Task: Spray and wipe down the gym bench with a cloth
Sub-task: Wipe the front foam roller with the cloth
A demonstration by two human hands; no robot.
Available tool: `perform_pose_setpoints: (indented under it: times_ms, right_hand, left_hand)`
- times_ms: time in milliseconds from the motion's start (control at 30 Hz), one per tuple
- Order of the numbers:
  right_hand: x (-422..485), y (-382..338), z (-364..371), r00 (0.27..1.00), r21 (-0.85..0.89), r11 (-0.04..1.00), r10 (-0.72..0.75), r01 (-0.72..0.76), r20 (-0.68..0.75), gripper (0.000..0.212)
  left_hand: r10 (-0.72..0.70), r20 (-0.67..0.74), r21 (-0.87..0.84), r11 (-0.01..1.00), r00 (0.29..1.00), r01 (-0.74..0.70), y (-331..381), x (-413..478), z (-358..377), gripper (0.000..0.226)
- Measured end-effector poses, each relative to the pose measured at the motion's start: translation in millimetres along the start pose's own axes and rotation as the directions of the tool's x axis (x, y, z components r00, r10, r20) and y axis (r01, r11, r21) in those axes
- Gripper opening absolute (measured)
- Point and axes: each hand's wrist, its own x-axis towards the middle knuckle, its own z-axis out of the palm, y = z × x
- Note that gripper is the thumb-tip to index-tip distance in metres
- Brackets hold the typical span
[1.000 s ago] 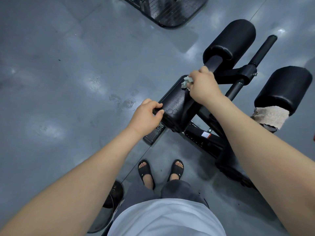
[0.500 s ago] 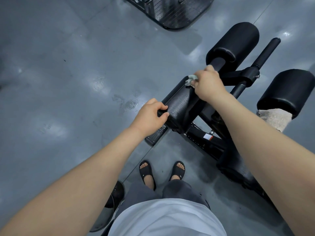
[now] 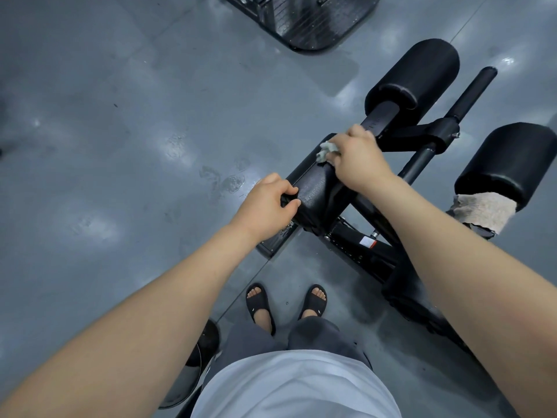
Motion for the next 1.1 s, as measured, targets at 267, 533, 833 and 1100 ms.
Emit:
perform_pose_setpoints:
  times_ms: [267, 533, 833, 1100]
  right_hand:
    - [1.2, -6.0, 5.3, 0.995, -0.070, 0.994, 0.084, -0.088, -0.061, 0.023]
    - [-9.1, 7.0, 1.5, 0.999, 0.025, 1.000, -0.007, 0.008, -0.040, 0.033]
    - [18.1, 34.0, -23.3, 0.968, 0.027, 0.969, 0.245, -0.246, 0.047, 0.033]
    - [-3.1, 10.8, -12.5, 0.981, 0.012, 0.981, 0.193, -0.193, 0.033, 0.023]
  left_hand:
    - [0.004, -0.027, -0.011, 1.000, 1.000, -0.004, -1.1, -2.9, 2.9, 0.019]
    - [0.005, -0.019, -0.014, 1.000, 1.000, -0.005, -0.6, 0.4, 2.4, 0.016]
    - [-0.026, -0.032, -0.059, 0.998, 0.999, 0.024, -2.8, 1.2, 3.9, 0.016]
    - [-0.135, -0.045, -0.172, 0.977, 0.990, 0.125, -18.4, 7.9, 5.4, 0.009]
